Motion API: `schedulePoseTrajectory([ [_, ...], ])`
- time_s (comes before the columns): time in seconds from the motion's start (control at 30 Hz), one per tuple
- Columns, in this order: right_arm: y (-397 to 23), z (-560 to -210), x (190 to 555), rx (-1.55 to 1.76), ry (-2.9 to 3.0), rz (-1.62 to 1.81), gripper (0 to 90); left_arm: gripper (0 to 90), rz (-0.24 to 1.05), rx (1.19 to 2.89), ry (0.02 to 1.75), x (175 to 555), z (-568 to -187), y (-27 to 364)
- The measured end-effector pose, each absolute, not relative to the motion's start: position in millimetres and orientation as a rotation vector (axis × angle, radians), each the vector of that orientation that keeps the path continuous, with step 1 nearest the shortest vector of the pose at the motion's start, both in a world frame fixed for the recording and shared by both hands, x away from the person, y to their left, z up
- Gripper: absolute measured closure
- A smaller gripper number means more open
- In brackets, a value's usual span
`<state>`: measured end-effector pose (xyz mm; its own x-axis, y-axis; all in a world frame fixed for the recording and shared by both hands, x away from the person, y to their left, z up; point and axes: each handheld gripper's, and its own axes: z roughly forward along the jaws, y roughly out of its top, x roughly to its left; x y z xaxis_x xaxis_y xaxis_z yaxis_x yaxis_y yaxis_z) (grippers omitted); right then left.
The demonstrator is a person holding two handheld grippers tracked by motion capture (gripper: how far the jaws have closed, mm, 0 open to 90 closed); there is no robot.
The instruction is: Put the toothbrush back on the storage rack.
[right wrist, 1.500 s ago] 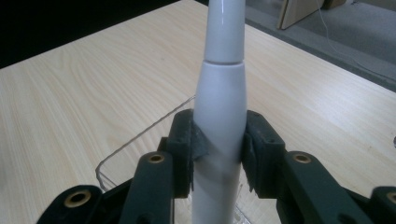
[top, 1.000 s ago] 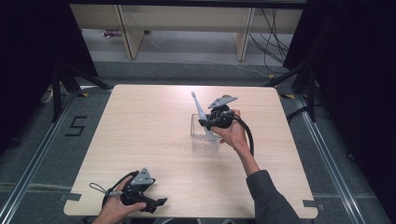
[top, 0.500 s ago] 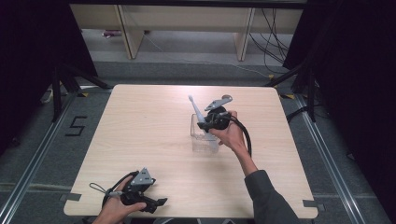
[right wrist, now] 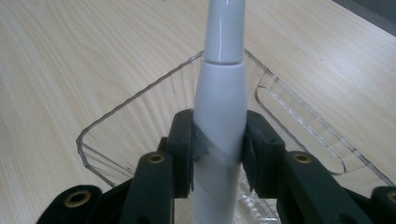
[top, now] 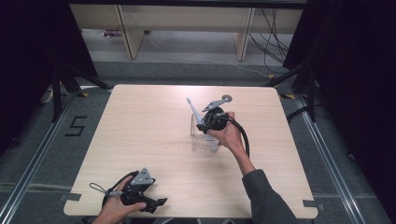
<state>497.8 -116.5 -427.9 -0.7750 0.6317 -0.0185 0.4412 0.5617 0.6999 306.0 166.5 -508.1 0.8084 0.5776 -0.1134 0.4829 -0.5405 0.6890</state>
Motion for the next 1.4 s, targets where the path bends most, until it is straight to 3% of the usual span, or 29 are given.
schedulePoseTrajectory([
  [0.83,-110,-432,505,0.970,2.524,1.001,66.1,14.9,0.160,2.235,0.781,306,-508,166],
  [1.4,-123,-415,496,0.990,2.494,1.087,59.3,14.9,0.160,2.244,0.777,306,-508,166],
])
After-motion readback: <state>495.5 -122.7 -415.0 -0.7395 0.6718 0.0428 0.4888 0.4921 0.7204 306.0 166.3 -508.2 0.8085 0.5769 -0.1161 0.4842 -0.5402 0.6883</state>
